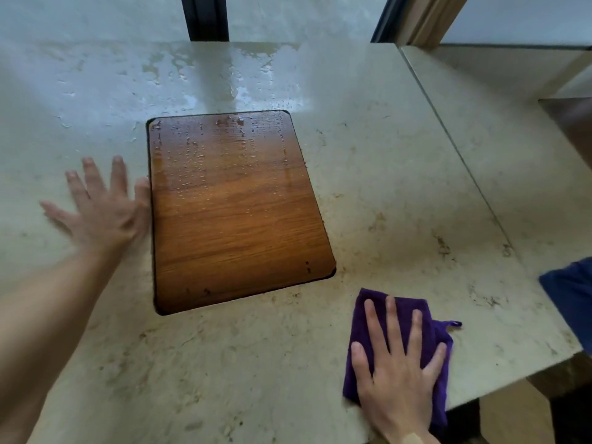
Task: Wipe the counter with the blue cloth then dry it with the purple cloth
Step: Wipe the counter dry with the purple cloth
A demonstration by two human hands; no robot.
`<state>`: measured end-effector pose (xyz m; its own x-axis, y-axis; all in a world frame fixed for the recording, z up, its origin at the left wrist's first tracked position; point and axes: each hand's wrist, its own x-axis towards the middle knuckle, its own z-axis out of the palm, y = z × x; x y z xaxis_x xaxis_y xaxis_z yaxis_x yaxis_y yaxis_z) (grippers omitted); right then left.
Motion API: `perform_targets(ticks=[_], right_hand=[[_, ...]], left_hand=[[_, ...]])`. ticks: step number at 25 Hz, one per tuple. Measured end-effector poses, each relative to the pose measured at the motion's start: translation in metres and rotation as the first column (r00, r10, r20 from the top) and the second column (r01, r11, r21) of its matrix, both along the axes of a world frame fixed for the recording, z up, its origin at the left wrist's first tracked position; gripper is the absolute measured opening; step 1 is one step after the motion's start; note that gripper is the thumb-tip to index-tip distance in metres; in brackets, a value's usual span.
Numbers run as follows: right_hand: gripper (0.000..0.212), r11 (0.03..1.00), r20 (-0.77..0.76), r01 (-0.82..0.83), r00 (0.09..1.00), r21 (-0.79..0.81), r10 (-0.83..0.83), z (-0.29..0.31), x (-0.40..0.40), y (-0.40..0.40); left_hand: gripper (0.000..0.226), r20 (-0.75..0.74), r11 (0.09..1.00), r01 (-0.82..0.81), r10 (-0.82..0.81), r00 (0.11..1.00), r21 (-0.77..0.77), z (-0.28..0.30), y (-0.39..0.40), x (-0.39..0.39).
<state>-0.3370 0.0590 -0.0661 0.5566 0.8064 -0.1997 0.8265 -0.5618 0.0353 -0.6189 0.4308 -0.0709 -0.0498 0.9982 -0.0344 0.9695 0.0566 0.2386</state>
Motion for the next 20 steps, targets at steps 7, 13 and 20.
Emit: perform_targets(ticks=[7, 13, 20], right_hand=[[0.064, 0.988, -0.016, -0.147, 0.989, 0.04, 0.148, 0.003, 0.016, 0.041], [0.064, 0.984, -0.039, -0.151, 0.987, 0.098, 0.156, -0.004, 0.038, 0.128], [0.061, 0.976, -0.091, -0.187, 0.976, 0.115, 0.198, 0.006, 0.092, 0.334]], left_hand=[[0.075, -0.05, 0.997, -0.007, 0.003, 0.999, -0.076, 0.0, 0.003, -0.001], [0.075, -0.083, 0.995, -0.038, 0.03, 0.996, -0.097, 0.0, 0.004, 0.0], [0.078, -0.095, 0.989, -0.084, 0.072, 0.993, -0.124, 0.0, 0.005, 0.001]])
